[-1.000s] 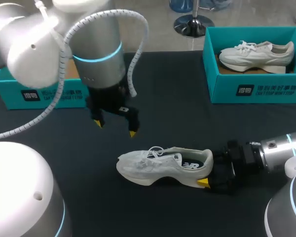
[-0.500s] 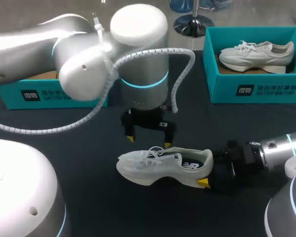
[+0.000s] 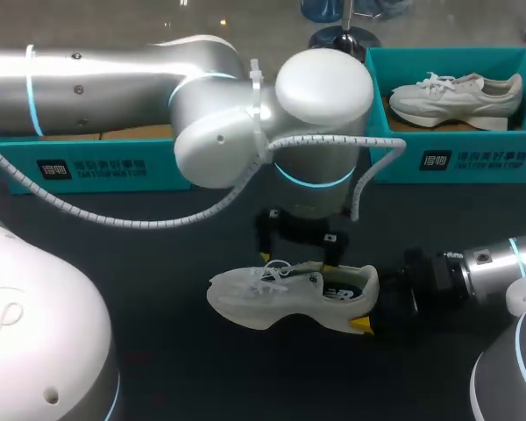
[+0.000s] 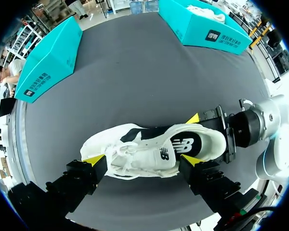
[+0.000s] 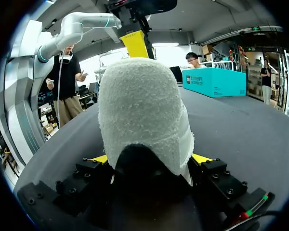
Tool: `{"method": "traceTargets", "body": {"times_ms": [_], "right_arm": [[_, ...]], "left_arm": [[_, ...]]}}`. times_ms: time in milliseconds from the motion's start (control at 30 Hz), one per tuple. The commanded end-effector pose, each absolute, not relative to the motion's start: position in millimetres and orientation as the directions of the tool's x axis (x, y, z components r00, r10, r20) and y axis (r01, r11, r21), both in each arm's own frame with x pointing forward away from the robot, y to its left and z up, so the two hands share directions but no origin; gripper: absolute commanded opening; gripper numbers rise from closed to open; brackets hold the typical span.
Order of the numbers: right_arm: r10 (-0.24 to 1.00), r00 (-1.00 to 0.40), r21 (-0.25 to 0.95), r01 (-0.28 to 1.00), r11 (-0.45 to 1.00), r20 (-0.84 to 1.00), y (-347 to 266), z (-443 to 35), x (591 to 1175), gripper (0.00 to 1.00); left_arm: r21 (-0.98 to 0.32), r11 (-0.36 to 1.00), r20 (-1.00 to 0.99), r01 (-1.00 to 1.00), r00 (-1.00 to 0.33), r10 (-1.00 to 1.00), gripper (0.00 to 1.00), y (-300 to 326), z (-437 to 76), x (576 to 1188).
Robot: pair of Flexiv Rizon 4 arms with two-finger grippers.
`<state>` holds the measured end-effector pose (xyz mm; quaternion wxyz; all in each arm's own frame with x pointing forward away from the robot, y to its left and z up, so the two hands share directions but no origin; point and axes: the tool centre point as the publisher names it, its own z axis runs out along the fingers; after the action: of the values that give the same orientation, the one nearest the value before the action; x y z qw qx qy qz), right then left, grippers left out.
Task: Take the shoe out of the shoebox, open the shoe tongue, remove and reinsert the insole, then place the shoe into the shoebox
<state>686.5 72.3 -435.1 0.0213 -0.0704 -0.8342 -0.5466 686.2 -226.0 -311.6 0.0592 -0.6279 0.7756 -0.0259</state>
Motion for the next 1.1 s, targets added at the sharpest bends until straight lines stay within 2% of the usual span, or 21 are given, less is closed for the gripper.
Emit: {"method": "traceTargets", "body": {"times_ms": [33, 400, 800, 833, 900, 1100], "right_arm": [[0.095, -0.989, 0.907, 0.143, 0.396, 0.114, 72.1, -442.9, 683.1, 0.00], [0.095, -0.989, 0.907, 0.143, 0.396, 0.114, 72.1, -442.9, 683.1, 0.00], [0.095, -0.989, 0.907, 0.143, 0.396, 0.114, 72.1, -442.9, 683.1, 0.00], [0.095, -0.989, 0.907, 0.143, 0.396, 0.114, 72.1, -442.9, 683.1, 0.00], [0.095, -0.989, 0.907, 0.143, 0.396, 0.114, 72.1, -442.9, 683.1, 0.00], [0.095, -0.989, 0.907, 0.143, 0.396, 0.114, 72.1, -442.9, 683.1, 0.00]], "left_arm": [[-0.110, 0.205, -0.140, -0.973, -0.189, -0.972, 1.00, -250.6, -328.2, 681.9], [-0.100, 0.125, -0.174, -0.987, -0.106, -0.979, 1.00, -241.4, -351.7, 681.5], [-0.069, 0.108, -0.215, -0.992, -0.091, -0.972, 1.00, -236.8, -364.2, 673.2], [-0.065, 0.107, -0.214, -0.992, -0.091, -0.973, 0.79, -234.0, -362.7, 673.6], [-0.067, 0.109, -0.212, -0.992, -0.092, -0.973, 0.00, -231.0, -359.6, 673.6], [-0.077, 0.108, -0.210, -0.991, -0.090, -0.974, 0.00, -221.9, -348.6, 673.0]]}}
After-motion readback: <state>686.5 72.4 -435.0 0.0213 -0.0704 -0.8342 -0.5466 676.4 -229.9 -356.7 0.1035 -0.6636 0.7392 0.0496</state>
